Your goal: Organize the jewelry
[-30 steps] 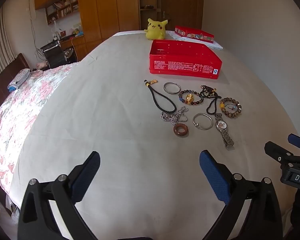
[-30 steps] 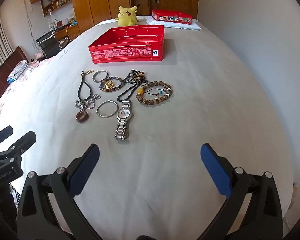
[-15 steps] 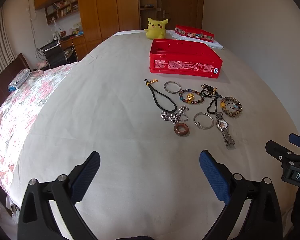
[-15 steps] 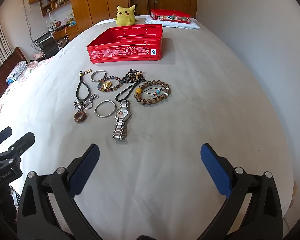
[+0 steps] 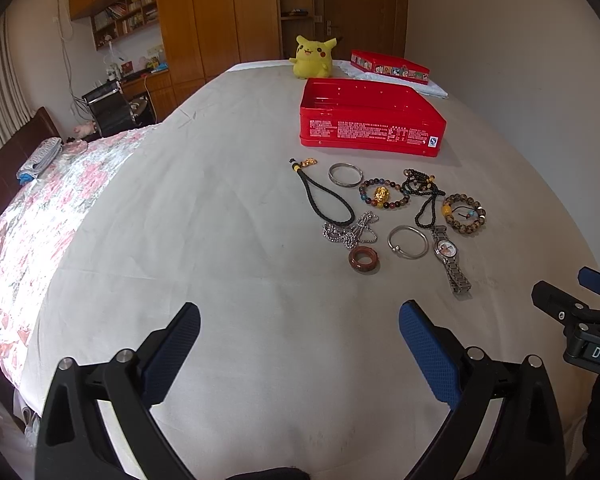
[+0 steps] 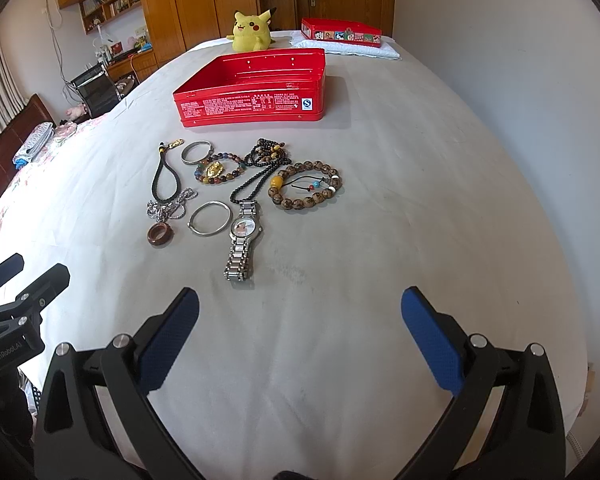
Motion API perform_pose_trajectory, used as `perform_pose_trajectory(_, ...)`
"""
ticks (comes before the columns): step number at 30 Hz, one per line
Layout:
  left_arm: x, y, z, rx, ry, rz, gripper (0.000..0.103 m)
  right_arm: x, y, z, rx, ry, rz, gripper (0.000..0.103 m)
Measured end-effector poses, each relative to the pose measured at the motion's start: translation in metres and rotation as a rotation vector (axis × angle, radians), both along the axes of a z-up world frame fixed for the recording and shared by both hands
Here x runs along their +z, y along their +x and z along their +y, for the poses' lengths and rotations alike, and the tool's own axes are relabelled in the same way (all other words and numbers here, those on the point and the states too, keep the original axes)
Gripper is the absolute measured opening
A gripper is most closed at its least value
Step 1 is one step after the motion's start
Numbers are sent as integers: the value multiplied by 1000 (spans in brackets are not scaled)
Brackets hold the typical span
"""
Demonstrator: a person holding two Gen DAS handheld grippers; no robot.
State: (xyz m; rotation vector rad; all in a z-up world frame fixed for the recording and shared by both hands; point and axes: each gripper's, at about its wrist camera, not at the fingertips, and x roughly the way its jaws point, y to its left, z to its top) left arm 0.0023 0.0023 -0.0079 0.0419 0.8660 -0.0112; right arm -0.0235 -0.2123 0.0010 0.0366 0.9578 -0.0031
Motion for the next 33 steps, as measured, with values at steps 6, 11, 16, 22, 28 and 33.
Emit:
perform_pose_trajectory(6, 0, 0, 0, 0, -1, 2, 99, 0, 0, -1, 0, 1, 0, 100)
perform_pose_trajectory(11, 0, 0, 0, -1, 0, 0, 99, -2, 1, -1, -1, 2, 1, 100)
perform_pose_trajectory(16, 2, 0, -2, -1, 2, 3, 99, -2, 2, -1, 0, 2, 2, 100)
perform_pose_trajectory(22, 2, 0, -3, -2, 2, 3, 99, 0, 0, -2, -1, 1, 1, 100)
perform_pose_trajectory(28, -1, 2, -2, -2, 1, 4, 99, 0, 1, -1, 0, 2, 2, 100)
perform_pose_trajectory(33, -3, 2, 0, -1, 1, 1, 99, 0, 1, -1, 1, 1, 1, 100)
